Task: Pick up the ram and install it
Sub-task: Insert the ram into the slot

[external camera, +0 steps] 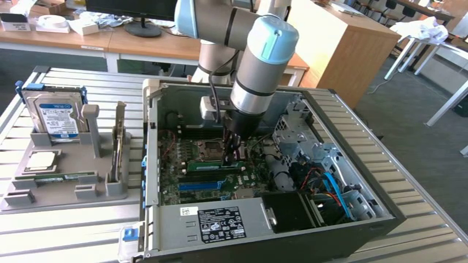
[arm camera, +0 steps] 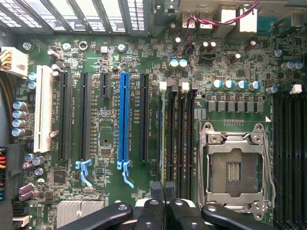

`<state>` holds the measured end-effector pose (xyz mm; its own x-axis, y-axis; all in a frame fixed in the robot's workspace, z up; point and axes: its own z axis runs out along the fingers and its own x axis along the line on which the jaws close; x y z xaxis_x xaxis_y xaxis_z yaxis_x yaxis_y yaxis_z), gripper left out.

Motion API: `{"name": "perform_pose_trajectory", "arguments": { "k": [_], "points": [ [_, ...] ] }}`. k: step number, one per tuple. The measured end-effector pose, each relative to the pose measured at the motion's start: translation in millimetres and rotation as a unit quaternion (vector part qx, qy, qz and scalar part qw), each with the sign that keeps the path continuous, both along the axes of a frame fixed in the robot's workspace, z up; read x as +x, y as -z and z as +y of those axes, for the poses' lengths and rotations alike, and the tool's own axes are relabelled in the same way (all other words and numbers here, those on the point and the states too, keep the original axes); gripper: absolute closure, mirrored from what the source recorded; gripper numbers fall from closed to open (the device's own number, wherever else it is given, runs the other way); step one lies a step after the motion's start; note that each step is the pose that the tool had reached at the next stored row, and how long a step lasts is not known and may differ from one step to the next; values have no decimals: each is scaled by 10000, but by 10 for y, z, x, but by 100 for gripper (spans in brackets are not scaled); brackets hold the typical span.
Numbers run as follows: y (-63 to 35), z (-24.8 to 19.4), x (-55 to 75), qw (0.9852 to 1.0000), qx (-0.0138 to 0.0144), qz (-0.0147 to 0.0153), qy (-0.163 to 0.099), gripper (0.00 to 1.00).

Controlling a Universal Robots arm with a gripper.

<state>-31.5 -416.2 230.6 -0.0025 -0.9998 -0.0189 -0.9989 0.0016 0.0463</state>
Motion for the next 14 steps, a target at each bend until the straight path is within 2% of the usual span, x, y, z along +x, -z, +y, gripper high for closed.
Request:
{"name": "perform_pose_trajectory", "arguments": {
  "k": [14],
  "points": [
    [28,0,0,10000,-1,0,0,89]
  ]
}}
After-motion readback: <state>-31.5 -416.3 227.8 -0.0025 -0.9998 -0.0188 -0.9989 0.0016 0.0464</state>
